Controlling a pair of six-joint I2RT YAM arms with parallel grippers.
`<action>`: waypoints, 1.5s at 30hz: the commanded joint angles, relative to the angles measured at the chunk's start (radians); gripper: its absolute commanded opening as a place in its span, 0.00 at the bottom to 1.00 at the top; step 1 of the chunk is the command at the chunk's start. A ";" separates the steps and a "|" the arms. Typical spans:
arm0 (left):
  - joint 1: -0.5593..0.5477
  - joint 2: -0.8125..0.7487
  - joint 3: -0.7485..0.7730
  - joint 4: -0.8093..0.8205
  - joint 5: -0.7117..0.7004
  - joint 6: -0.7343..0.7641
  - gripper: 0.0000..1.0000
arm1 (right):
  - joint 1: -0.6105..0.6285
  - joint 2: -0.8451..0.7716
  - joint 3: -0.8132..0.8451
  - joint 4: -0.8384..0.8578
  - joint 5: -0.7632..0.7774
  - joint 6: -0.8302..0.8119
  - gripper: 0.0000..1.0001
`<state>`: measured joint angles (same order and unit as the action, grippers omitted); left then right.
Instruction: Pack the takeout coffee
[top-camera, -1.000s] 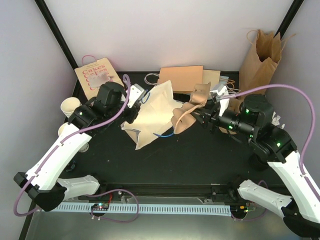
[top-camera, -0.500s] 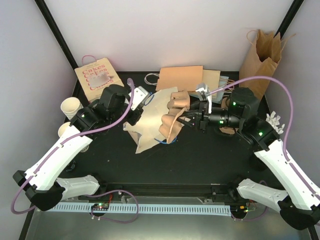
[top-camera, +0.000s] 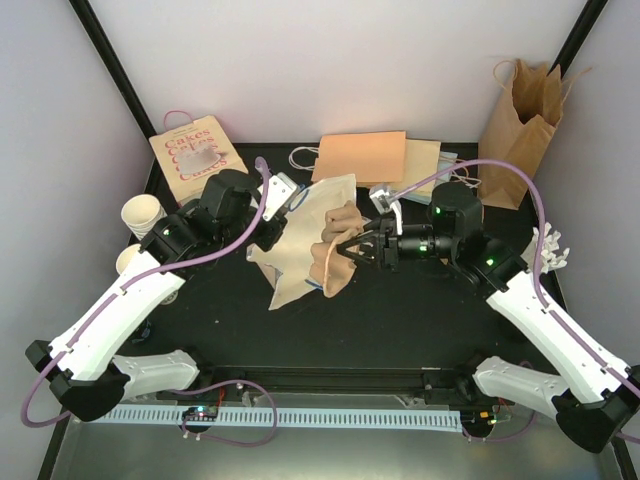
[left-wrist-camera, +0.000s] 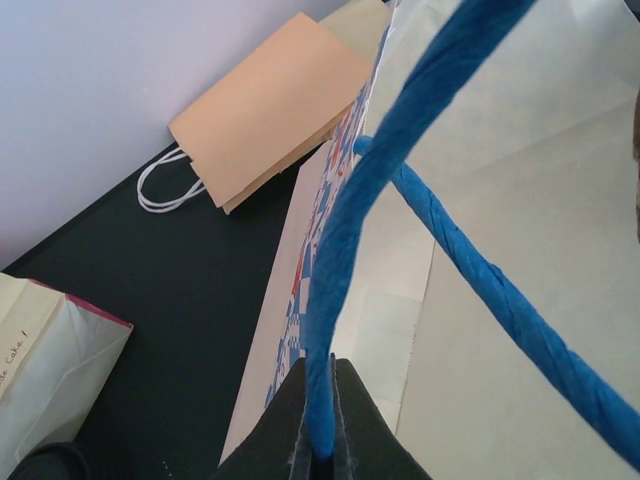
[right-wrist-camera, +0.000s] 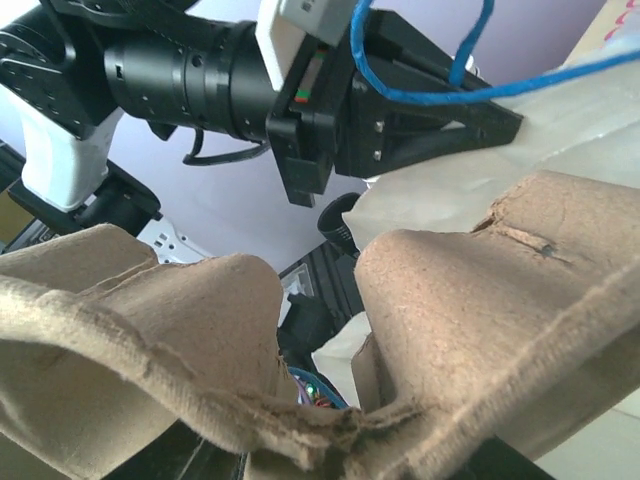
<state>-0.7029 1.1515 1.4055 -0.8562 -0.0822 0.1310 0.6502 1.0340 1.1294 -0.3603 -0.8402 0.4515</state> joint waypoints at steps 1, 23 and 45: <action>-0.012 -0.006 0.054 0.025 -0.020 0.016 0.02 | 0.003 -0.009 -0.024 -0.006 0.005 -0.016 0.37; -0.031 0.013 0.091 0.000 -0.050 0.010 0.02 | 0.003 -0.021 0.031 -0.283 0.246 -0.156 0.35; -0.078 0.013 0.074 0.003 -0.065 -0.005 0.02 | 0.003 0.021 0.049 -0.033 0.391 0.155 0.35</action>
<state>-0.7727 1.1667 1.4532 -0.8669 -0.1287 0.1307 0.6510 1.0431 1.1538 -0.3714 -0.5259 0.6201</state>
